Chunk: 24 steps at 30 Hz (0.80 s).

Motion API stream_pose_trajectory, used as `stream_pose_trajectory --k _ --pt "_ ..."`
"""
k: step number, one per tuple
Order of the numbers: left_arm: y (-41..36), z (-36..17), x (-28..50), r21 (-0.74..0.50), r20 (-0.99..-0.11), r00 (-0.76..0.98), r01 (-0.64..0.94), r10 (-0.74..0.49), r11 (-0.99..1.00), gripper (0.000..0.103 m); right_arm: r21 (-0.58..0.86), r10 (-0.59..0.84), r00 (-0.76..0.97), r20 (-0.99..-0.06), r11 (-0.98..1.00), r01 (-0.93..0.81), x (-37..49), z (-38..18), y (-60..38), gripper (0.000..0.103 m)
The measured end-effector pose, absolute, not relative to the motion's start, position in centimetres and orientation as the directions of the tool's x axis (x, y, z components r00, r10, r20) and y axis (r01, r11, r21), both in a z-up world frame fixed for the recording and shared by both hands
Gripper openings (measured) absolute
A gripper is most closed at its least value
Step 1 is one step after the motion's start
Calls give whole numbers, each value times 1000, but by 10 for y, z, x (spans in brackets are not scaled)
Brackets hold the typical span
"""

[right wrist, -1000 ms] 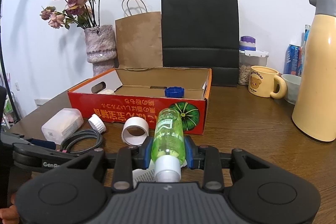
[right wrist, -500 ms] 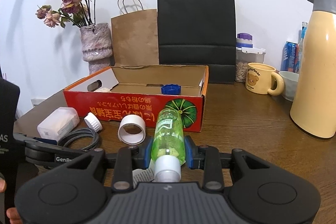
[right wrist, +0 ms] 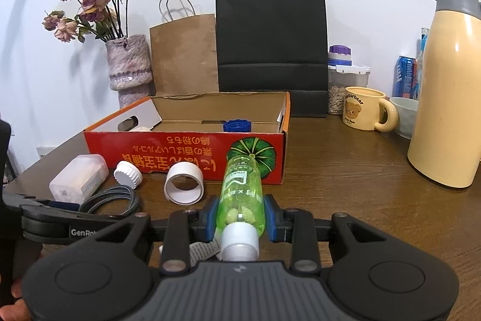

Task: Organize rigid objects
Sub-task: 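Grasp the black braided cable with the left tool while the right tool holds the green bottle, then carry the braided cable and green bottle over the cardboard box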

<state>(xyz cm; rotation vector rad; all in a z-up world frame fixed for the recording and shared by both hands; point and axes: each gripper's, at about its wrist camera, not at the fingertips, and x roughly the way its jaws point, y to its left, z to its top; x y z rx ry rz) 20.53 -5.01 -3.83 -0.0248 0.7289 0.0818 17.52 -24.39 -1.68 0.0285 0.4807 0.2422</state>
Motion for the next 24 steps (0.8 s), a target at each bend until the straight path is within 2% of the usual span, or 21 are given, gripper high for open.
stream_pose_trajectory --k 16,24 --pt "-57 -18 167 37 -566 820 -72 80 997 85 86 252 874 -415 967 -238 153 -12 -237 31" --pt "-53 -11 154 35 -546 834 -71 79 997 85 85 264 873 -410 964 -251 147 -10 -234 31"
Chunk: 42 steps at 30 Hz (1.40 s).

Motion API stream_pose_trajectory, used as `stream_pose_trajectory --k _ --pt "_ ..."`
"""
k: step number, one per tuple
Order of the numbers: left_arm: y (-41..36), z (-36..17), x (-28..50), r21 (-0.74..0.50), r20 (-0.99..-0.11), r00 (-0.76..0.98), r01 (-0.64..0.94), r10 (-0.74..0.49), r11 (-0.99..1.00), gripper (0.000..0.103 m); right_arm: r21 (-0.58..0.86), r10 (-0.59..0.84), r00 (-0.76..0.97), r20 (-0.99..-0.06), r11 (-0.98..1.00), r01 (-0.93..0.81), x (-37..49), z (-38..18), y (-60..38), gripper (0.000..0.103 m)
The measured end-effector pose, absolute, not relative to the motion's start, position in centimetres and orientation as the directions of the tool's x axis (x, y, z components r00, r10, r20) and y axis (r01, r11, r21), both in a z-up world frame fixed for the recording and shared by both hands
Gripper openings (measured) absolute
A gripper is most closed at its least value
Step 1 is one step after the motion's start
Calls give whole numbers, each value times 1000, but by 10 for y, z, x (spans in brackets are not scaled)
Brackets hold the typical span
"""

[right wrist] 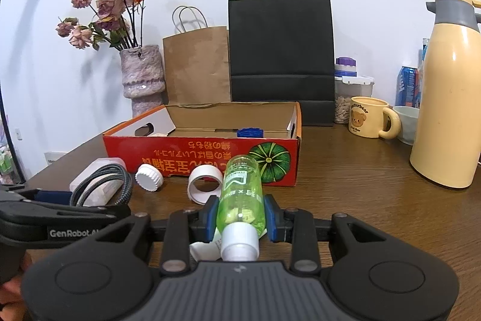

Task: Organize rigid objects
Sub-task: 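Carry the braided cable and green bottle over the cardboard box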

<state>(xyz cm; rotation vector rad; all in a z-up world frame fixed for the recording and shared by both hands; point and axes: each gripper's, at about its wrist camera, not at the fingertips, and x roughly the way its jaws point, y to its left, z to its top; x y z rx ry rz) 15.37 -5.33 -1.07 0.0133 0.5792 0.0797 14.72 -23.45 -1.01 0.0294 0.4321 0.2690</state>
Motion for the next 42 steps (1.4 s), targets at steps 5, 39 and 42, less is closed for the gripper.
stream_pose_trajectory --k 5,39,42 --pt "-51 -2 148 30 -531 845 -64 70 998 85 85 271 874 -404 962 -259 145 -6 -232 31" --pt "-28 53 185 14 -443 894 -72 71 997 85 83 264 903 -338 965 -251 194 36 -200 31" --pt "-27 54 193 8 -442 894 -75 71 997 85 84 261 906 -333 965 -248 203 40 -197 31"
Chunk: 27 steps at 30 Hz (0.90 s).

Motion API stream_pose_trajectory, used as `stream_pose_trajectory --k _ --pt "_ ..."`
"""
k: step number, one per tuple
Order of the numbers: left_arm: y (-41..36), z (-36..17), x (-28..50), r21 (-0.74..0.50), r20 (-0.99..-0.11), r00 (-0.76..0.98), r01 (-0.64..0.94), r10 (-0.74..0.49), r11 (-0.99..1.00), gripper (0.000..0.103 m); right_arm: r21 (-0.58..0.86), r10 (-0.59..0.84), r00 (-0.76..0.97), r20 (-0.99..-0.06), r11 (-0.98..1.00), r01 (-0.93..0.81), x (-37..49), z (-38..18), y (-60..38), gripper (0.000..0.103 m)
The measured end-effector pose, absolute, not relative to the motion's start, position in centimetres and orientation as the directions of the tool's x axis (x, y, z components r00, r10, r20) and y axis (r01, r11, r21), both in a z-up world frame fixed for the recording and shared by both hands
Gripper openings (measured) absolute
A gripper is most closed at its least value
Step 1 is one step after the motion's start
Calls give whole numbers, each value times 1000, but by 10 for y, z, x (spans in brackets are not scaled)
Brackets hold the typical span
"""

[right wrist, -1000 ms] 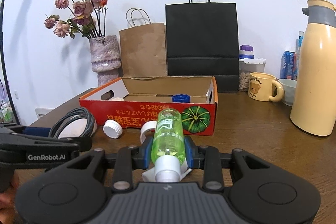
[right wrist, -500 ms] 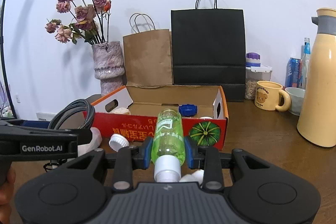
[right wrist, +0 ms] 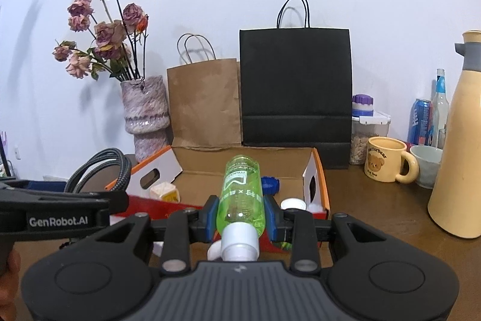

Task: Organize rigid objects
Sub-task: 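Carry the braided cable and green bottle over the cardboard box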

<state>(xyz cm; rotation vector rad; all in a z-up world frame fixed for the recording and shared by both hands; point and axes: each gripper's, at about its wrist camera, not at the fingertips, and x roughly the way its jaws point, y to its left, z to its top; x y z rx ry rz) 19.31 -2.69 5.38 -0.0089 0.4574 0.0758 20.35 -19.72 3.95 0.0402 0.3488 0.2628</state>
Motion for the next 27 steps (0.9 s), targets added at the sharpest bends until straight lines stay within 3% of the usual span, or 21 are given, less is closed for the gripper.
stream_pose_trajectory --k 27 --pt "-16 57 296 -25 -426 896 -153 128 988 85 105 221 918 -330 975 -197 307 39 -181 31"
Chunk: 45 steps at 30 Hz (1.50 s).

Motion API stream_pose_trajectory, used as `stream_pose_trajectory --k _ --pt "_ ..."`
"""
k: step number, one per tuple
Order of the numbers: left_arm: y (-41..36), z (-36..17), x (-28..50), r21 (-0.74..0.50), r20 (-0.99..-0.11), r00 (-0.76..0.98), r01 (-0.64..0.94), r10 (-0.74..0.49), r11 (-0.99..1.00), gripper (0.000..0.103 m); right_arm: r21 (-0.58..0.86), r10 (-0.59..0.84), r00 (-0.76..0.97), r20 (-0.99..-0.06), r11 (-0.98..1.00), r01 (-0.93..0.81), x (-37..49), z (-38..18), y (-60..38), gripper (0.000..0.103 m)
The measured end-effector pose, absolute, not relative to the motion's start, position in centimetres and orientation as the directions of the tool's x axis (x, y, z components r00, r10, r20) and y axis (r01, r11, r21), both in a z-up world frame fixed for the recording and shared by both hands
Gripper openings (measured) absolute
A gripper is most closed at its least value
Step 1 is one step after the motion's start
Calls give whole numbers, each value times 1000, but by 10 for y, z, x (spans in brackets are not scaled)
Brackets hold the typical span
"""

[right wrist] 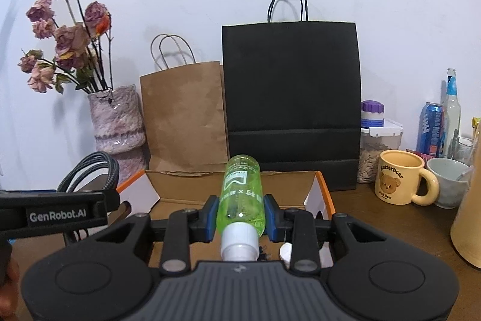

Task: Organize rigid objects
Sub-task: 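Carry the braided cable and green bottle over the cardboard box, then open both tools to drop the cable and green bottle into the box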

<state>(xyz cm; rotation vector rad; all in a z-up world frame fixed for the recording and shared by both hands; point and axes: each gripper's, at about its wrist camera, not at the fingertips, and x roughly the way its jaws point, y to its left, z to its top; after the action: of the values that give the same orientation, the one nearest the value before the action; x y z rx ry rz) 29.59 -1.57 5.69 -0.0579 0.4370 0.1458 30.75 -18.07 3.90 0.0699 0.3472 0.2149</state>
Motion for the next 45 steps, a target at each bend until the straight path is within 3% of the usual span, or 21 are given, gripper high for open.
stream_pose_trajectory --k 21,24,26,30,34,45 --pt "-9 33 370 23 -484 860 -173 162 985 85 47 192 902 -386 981 -189 382 18 -170 31" --pt "-9 30 373 31 -500 851 -166 159 986 88 67 200 887 -416 980 -189 386 15 -174 31" --pt "-10 30 373 40 -500 851 -164 162 986 103 72 190 888 -418 982 -176 386 14 -178 32" --pt "-9 29 372 46 -500 849 -172 171 984 103 87 174 896 -409 985 -151 387 14 -185 81" --pt "-8 30 373 40 -505 845 -178 174 983 103 98 167 907 -386 985 -140 386 17 -190 102" --pt "-8 32 370 31 -498 852 -168 161 985 103 88 163 906 -391 986 -140 383 21 -190 103"
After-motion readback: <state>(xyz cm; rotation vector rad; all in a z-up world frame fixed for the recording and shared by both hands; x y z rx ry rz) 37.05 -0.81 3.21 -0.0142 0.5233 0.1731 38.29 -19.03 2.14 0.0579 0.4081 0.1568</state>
